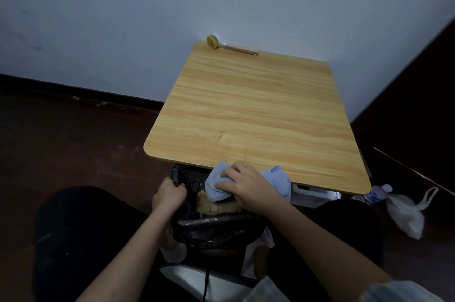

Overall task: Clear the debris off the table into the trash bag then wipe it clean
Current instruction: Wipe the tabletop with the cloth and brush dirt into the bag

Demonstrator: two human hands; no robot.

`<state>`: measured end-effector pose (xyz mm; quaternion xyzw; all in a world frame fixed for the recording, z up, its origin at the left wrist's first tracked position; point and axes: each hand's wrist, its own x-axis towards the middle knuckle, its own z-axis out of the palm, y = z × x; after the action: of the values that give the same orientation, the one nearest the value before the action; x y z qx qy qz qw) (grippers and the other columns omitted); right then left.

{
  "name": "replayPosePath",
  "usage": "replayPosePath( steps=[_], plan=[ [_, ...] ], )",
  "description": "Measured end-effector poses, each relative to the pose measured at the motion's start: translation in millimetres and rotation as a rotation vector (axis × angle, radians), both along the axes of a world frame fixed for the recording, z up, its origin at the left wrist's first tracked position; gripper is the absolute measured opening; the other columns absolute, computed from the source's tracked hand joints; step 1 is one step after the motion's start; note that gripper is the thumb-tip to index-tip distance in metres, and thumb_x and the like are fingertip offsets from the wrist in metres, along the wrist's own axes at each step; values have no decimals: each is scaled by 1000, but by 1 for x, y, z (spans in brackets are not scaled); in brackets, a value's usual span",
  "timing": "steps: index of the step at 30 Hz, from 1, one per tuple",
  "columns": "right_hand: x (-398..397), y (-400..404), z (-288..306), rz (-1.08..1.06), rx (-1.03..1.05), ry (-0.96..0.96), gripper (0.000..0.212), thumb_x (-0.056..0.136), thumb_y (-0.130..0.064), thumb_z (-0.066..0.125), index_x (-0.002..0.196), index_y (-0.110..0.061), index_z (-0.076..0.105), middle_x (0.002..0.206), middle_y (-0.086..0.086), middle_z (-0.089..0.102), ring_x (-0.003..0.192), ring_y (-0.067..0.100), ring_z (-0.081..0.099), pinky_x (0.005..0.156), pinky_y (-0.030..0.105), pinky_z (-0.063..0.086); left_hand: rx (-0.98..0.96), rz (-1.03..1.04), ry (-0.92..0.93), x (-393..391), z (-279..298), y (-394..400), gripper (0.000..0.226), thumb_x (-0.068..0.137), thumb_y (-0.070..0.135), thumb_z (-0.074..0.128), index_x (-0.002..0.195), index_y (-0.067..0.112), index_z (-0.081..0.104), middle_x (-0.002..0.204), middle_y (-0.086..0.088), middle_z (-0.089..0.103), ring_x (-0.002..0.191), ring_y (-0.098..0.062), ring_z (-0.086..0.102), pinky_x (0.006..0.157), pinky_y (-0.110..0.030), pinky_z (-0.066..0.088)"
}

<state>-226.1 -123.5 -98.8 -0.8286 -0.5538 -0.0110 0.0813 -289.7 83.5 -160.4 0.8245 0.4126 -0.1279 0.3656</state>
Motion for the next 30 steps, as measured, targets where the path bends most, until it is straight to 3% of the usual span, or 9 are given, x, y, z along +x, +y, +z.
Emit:
replayPosePath(
  steps=[3, 8, 11, 13, 16, 19, 23, 26, 30],
  plan=[
    [-2, -4, 0, -7, 107, -19, 26, 77, 3, 70, 96, -14, 75, 96, 10, 69, 80, 32, 62, 61, 37, 50, -5, 1, 1, 1, 0, -1, 30, 94, 30, 49, 118, 12, 50, 120, -14, 58, 112, -37, 54, 88, -38, 43],
    [18, -10, 17, -181, 236, -2, 36, 76, 8, 60, 106, -9, 72, 106, 15, 67, 89, 38, 58, 70, 45, 50, -2, -4, 15, 1, -1, -1, 31, 95, 32, 49, 119, 11, 50, 121, -14, 58, 114, -37, 54, 86, -37, 41],
    [49, -15, 23, -442, 305, 79, 39, 82, 6, 56, 116, -8, 69, 113, 13, 64, 102, 37, 52, 86, 45, 46, -8, 4, 8, 1, 0, -1, 31, 95, 32, 50, 118, 11, 50, 121, -14, 58, 114, -37, 54, 85, -36, 40],
    [79, -19, 19, -645, 333, 167, 41, 88, 1, 51, 125, -12, 64, 121, 12, 61, 114, 35, 48, 96, 37, 40, -15, 5, 3, 2, -1, -1, 31, 95, 32, 50, 119, 11, 50, 121, -14, 58, 114, -37, 54, 84, -36, 40],
    [119, -24, 5, -925, 375, 247, 41, 95, -10, 46, 134, -15, 56, 131, 14, 53, 124, 36, 41, 97, 35, 36, -13, 6, 1, 2, -3, 0, 31, 95, 32, 50, 118, 12, 50, 121, -13, 58, 115, -37, 54, 85, -36, 40],
    [137, -25, -16, -1108, 226, 247, 42, 100, -21, 40, 141, -21, 46, 140, 7, 48, 131, 34, 32, 102, 36, 28, -8, 10, 7, 3, -6, 3, 29, 95, 33, 49, 117, 14, 49, 121, -12, 59, 114, -36, 54, 80, -34, 38],
    [158, -6, -26, -1029, 122, 237, 43, 104, -25, 32, 146, -18, 37, 152, 7, 35, 142, 28, 23, 114, 44, 15, -38, 9, 21, 4, -13, 8, 30, 96, 34, 49, 120, 17, 49, 120, -9, 60, 114, -34, 55, 82, -35, 40],
    [175, 23, -21, -893, 143, 348, 45, 105, -25, 33, 148, -14, 34, 155, 11, 29, 143, 31, 21, 115, 44, 20, -52, 16, 21, 4, -15, 11, 29, 96, 33, 49, 122, 19, 49, 120, -8, 60, 114, -34, 55, 80, -34, 39],
    [172, 64, -19, -589, 86, 443, 47, 105, -29, 37, 150, -19, 31, 158, 4, 25, 146, 26, 18, 115, 41, 22, -73, 32, 30, 2, -17, 17, 29, 97, 34, 48, 123, 20, 49, 120, -6, 60, 114, -34, 55, 84, -36, 41]
  ],
)
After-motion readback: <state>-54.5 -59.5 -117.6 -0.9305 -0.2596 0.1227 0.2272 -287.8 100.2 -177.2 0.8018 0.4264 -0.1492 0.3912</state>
